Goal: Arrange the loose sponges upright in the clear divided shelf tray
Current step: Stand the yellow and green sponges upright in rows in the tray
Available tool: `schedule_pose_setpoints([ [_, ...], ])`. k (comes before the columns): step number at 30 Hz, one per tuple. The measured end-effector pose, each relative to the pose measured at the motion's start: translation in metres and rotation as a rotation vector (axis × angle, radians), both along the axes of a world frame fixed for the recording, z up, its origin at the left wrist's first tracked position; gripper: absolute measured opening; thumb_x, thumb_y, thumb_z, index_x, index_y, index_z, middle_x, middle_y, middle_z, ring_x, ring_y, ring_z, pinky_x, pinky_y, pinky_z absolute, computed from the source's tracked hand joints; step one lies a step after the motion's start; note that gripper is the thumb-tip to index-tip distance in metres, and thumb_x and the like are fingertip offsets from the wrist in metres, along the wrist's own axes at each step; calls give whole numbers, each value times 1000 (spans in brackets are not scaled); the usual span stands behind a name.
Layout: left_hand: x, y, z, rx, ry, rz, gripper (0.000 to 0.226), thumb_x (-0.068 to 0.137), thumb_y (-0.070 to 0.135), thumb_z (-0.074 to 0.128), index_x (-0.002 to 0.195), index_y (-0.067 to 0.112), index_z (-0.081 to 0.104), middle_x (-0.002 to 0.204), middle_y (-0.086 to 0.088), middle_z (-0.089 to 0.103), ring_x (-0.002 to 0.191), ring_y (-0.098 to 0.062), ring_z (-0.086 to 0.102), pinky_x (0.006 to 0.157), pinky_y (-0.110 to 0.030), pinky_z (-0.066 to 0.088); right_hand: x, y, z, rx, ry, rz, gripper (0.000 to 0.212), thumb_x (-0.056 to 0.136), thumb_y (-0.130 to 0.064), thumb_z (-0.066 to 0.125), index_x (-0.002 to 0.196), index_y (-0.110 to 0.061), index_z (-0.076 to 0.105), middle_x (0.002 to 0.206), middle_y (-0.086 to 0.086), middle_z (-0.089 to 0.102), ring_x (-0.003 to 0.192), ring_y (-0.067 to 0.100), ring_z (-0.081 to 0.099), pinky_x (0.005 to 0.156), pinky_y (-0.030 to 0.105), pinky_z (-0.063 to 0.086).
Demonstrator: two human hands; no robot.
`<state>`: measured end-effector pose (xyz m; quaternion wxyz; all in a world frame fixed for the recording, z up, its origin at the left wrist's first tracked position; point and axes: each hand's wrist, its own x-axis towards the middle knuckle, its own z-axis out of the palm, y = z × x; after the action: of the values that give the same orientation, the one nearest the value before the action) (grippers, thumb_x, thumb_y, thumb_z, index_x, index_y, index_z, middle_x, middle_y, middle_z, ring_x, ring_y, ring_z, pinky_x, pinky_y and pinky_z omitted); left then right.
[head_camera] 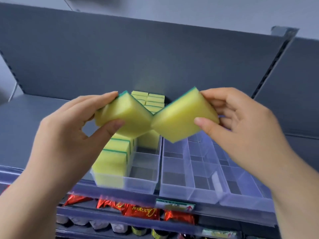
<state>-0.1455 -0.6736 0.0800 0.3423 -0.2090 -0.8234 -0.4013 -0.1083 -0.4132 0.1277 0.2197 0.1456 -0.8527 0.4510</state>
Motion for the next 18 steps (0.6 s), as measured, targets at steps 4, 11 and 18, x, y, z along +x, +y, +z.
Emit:
schedule_pose_setpoints([
  [4, -5, -18, -1, -53, 29, -2, 42, 81, 52, 54, 122, 44, 55, 104, 31, 54, 94, 0, 55, 85, -27, 48, 2, -17, -7, 6, 1, -129, 36, 78, -17, 70, 104, -38, 58, 97, -20, 63, 95, 1, 60, 84, 22, 52],
  [11, -10, -30, -4, -17, 71, -25, 49, 82, 49, 55, 129, 33, 48, 105, 33, 51, 94, 1, 53, 86, -32, 48, -22, -37, -12, 116, -21, -251, 34, 81, -15, 65, 111, -28, 57, 105, -5, 63, 96, 15, 61, 85, 39, 51],
  [18, -10, -42, -7, -17, 91, -6, 43, 84, 47, 54, 124, 31, 56, 105, 28, 52, 91, 0, 52, 83, -28, 47, -50, -57, -20, 250, -74, -186, 34, 84, -13, 61, 115, -25, 56, 110, -6, 59, 99, 13, 54, 88, 32, 47],
])
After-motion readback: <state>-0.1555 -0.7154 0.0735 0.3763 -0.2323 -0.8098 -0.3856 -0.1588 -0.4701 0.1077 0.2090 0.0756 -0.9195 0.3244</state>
